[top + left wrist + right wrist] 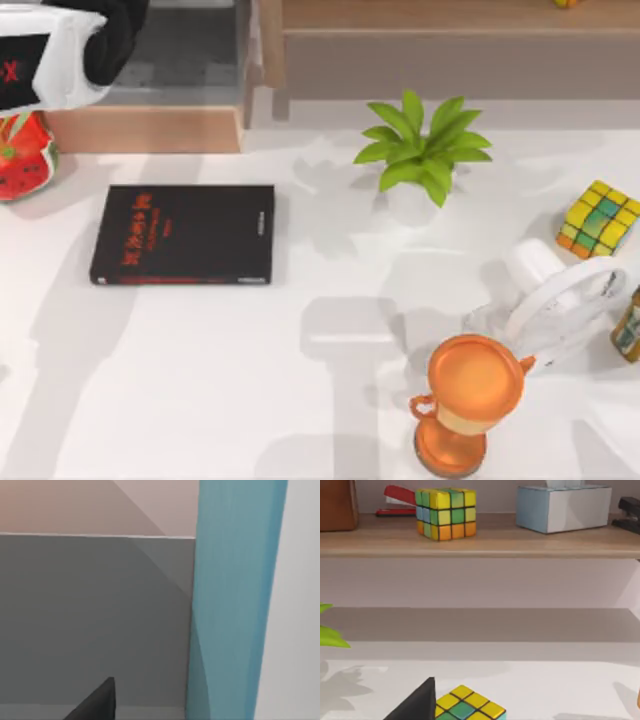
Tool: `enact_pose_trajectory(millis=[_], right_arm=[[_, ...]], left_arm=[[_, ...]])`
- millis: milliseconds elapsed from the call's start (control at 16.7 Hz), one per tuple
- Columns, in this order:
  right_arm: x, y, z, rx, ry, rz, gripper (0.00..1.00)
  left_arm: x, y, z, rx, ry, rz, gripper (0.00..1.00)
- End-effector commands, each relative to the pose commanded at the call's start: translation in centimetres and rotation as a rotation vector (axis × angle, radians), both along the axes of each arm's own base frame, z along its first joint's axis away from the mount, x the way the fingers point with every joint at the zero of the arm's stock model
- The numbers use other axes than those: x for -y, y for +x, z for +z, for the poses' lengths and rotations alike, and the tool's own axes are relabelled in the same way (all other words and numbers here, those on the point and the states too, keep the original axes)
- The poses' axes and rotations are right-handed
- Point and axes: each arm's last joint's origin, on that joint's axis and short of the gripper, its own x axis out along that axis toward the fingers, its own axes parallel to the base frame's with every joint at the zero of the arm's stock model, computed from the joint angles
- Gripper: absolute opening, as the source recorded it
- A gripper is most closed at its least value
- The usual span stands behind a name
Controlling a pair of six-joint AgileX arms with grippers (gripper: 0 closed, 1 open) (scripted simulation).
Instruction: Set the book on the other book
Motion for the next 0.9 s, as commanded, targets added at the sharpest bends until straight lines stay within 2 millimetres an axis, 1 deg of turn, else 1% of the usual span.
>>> enact_pose_trajectory(millis=[180, 900], right_arm=[[0.00, 0.00, 0.00, 0.000, 0.000, 0.000, 1.00], [0.00, 0.00, 0.00, 0.000, 0.000, 0.000, 1.00]], left_arm=[[0.00, 0.00, 0.00, 0.000, 0.000, 0.000, 1.00], [0.00, 0.00, 0.00, 0.000, 0.000, 0.000, 0.10]])
